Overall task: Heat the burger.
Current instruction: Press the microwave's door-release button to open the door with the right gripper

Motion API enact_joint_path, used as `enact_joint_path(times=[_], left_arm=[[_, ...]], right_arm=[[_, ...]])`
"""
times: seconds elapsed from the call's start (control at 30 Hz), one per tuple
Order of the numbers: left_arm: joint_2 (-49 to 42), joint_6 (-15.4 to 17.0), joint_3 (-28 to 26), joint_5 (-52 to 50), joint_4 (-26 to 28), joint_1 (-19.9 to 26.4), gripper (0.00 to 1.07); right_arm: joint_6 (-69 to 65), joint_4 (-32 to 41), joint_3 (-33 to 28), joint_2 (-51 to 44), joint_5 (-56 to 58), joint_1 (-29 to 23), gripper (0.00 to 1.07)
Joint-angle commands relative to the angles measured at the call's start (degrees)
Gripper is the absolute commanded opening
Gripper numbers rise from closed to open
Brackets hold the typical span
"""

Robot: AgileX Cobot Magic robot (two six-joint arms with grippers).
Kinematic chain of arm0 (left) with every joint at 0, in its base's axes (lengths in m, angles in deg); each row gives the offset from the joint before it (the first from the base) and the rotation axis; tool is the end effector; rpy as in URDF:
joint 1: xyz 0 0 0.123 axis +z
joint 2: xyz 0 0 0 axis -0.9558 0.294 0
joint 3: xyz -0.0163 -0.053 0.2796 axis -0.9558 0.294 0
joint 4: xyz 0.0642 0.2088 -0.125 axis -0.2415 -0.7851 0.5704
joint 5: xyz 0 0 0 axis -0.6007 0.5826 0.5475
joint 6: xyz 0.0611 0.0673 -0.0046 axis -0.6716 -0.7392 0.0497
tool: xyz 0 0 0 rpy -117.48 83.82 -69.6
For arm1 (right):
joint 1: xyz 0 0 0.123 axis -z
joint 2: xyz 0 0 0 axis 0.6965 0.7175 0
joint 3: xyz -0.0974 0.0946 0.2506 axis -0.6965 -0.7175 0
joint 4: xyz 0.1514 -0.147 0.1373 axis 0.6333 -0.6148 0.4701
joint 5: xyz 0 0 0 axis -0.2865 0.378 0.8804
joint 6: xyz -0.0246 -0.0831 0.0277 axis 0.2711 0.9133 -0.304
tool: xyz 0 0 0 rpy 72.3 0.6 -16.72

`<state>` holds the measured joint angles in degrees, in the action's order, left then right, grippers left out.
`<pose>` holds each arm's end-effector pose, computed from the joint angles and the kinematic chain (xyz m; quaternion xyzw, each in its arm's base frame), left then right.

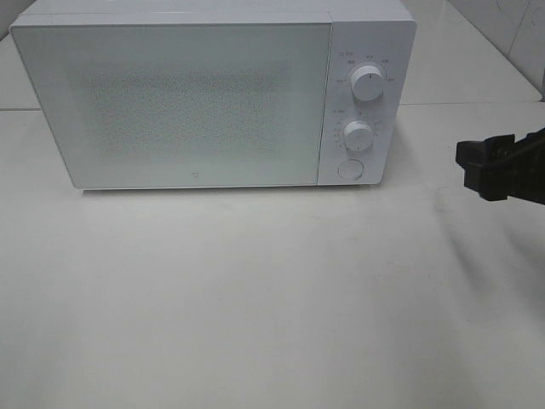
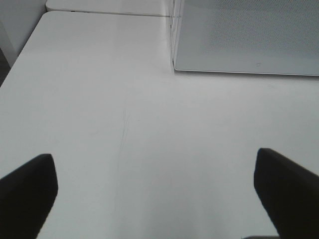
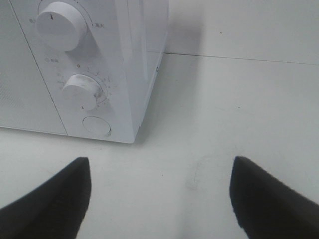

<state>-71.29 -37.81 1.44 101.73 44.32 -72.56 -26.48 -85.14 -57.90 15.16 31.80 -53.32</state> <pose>-0.0090 -0.0036 0.2807 -0.0080 0.8528 -0.0245 0.5216 0.2107 0.0335 0.2088 -0.0347 0.8134 0.0646 0.5770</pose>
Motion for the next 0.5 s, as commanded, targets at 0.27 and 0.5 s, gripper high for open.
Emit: enact_joint_path(times=[0.27,0.5], left_arm=[[-0.9,0.0,0.2,-0.8,0.5,0.1,1.00],[-0.9,0.0,0.2,-0.8,0.5,0.1,1.00]], right_arm=[[8.4,5.8,-6.7,9.9,-26.1,-0.2,0.75],[13.5,15.9,-7.4,14.9,-32.4,-8.1,0.75]])
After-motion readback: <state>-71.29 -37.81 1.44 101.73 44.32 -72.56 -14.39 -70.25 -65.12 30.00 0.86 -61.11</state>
